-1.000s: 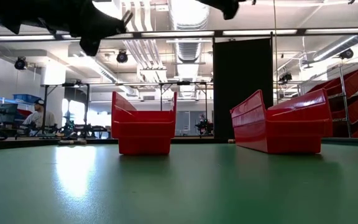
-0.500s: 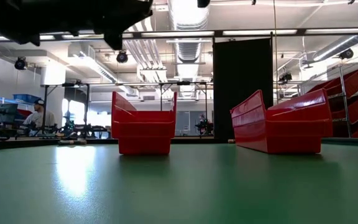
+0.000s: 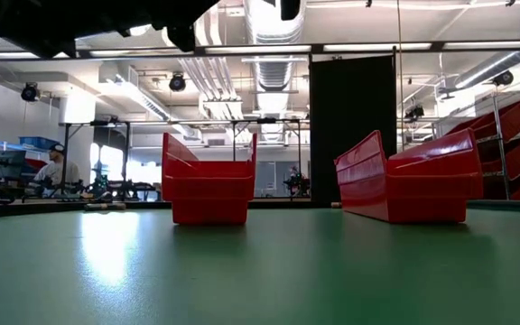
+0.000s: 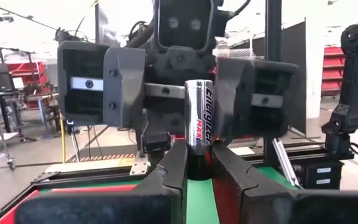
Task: Sort batteries
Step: Put the silver battery into the right red bin
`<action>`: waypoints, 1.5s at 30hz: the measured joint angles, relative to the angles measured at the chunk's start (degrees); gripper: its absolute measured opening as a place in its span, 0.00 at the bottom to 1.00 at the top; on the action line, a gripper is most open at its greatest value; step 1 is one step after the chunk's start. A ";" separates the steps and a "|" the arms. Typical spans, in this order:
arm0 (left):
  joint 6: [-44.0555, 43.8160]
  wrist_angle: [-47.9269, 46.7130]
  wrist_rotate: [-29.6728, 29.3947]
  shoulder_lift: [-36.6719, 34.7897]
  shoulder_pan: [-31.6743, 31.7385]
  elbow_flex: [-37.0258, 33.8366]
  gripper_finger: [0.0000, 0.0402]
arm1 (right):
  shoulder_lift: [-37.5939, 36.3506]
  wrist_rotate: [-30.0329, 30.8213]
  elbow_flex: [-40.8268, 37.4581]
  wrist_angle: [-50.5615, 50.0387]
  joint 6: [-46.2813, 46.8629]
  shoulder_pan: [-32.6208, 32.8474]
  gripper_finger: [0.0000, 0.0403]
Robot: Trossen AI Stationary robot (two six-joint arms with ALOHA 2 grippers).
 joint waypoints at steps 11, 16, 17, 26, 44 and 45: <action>0.06 0.02 -0.15 -0.15 -0.11 0.23 0.06 | -0.64 -0.08 -0.02 -0.73 0.16 0.11 0.26; 0.60 0.14 -0.62 -0.02 -0.08 0.14 0.07 | -0.64 -0.60 -0.07 -0.79 0.84 0.11 0.13; 0.83 0.12 -0.61 -0.02 -0.08 0.14 0.08 | -0.65 -0.61 -0.07 -0.92 0.88 0.11 0.11; 1.30 -4.04 -5.80 -1.44 -0.15 0.14 0.26 | -0.71 0.45 3.55 -9.72 0.46 0.00 0.10; -5.26 -34.21 -15.56 -14.30 -1.26 0.05 0.44 | -2.67 6.42 18.50 -85.58 13.60 -1.74 0.10; -5.12 -34.24 -15.56 -14.13 -1.25 0.05 0.44 | -2.67 6.21 17.61 -87.72 14.57 -1.97 0.10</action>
